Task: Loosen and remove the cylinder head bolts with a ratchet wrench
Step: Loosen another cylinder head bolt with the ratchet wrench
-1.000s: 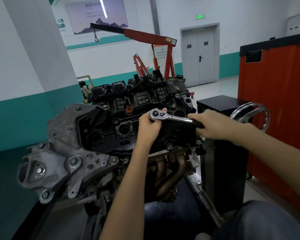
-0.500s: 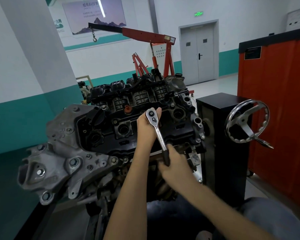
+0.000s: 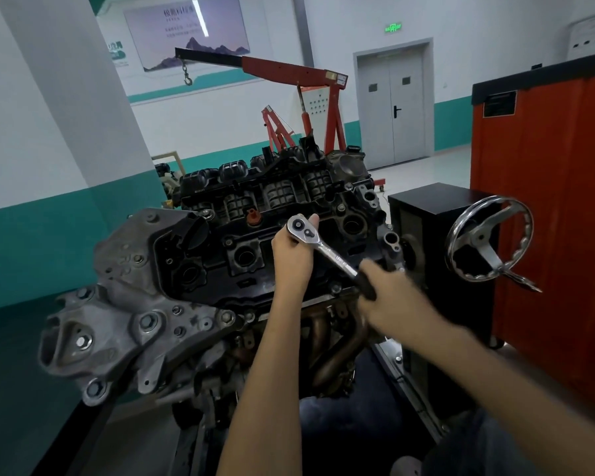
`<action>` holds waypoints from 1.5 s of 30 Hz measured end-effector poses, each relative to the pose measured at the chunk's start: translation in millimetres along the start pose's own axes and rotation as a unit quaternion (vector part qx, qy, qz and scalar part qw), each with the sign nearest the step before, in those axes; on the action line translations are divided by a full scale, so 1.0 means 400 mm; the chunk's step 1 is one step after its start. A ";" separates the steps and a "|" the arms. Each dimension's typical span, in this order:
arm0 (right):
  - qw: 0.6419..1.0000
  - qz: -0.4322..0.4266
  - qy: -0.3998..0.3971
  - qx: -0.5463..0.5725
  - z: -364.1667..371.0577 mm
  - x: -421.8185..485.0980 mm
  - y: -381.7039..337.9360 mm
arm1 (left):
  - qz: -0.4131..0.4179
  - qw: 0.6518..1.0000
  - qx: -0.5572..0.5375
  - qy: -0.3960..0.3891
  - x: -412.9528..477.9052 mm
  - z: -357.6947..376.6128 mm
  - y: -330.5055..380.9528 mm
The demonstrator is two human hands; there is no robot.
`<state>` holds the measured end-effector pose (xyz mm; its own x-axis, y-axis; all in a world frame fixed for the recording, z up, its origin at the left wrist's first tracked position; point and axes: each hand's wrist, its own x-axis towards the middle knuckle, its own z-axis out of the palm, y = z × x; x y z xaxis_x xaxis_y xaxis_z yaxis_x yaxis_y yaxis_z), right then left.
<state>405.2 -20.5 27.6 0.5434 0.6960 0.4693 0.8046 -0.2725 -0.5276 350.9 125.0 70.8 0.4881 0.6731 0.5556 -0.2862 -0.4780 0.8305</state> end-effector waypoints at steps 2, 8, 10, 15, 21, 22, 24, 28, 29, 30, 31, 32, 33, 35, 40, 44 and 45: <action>0.991 0.037 0.015 0.124 0.089 -0.041 -0.058 | -0.018 0.999 -0.010 0.026 0.003 0.011 0.005; 0.984 0.033 -0.014 0.175 0.129 -0.031 -0.083 | -0.018 1.000 0.019 -0.006 0.021 -0.007 -0.008; 0.993 -0.013 -0.052 0.108 0.039 -0.007 -0.015 | -0.005 0.999 0.014 -0.040 0.024 -0.010 -0.012; 0.960 -0.133 -0.051 -0.241 -0.165 0.146 0.059 | -0.011 0.998 0.003 -0.058 0.034 -0.012 -0.011; 0.996 -0.037 0.016 -0.079 -0.032 0.030 0.042 | 0.000 1.000 -0.011 0.000 0.004 0.007 -0.012; 1.000 -0.006 0.023 0.002 0.013 -0.004 0.018 | 0.002 1.000 -0.007 0.007 0.002 0.015 -0.009; 0.989 0.041 0.039 0.140 0.104 -0.041 -0.051 | -0.002 1.000 0.009 0.024 0.008 0.022 -0.002; 0.957 0.065 0.035 0.279 0.200 -0.049 -0.140 | -0.013 0.999 0.043 -0.003 0.015 0.003 -0.004; 0.962 0.064 0.030 0.262 0.186 -0.045 -0.127 | -0.015 0.999 0.042 -0.014 0.017 -0.002 -0.004; 0.972 0.052 0.017 0.228 0.161 -0.039 -0.103 | -0.015 0.999 0.037 -0.027 0.020 -0.007 -0.004; 0.983 0.032 -0.003 0.183 0.125 -0.031 -0.069 | -0.012 0.999 0.032 -0.040 0.023 -0.010 -0.006; 0.990 0.009 -0.027 0.137 0.079 -0.018 -0.034 | -0.007 0.998 0.029 -0.052 0.026 -0.010 -0.006; 0.994 -0.013 -0.050 0.093 0.026 0.003 -0.001 | -0.003 0.998 0.031 -0.059 0.030 -0.009 -0.006; 0.995 -0.056 -0.082 -0.026 -0.077 0.063 0.049 | -0.004 0.997 0.042 -0.062 0.037 -0.006 -0.007; 0.961 -0.123 -0.010 -0.248 -0.140 0.137 0.043 | -0.028 0.999 -0.019 -0.019 0.027 -0.009 -0.015; 1.000 -0.001 -0.001 -0.028 0.003 0.003 -0.002 | -0.010 0.999 -0.026 0.020 0.007 0.012 -0.012; 0.999 0.024 0.007 0.034 0.047 -0.023 -0.029 | -0.015 0.999 -0.024 0.032 0.007 0.018 -0.011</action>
<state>386.5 -11.4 16.0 0.5842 0.6739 0.4523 0.7598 -0.2581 -0.5967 359.8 125.0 68.5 0.4445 0.7221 0.5300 -0.3121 -0.4298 0.8473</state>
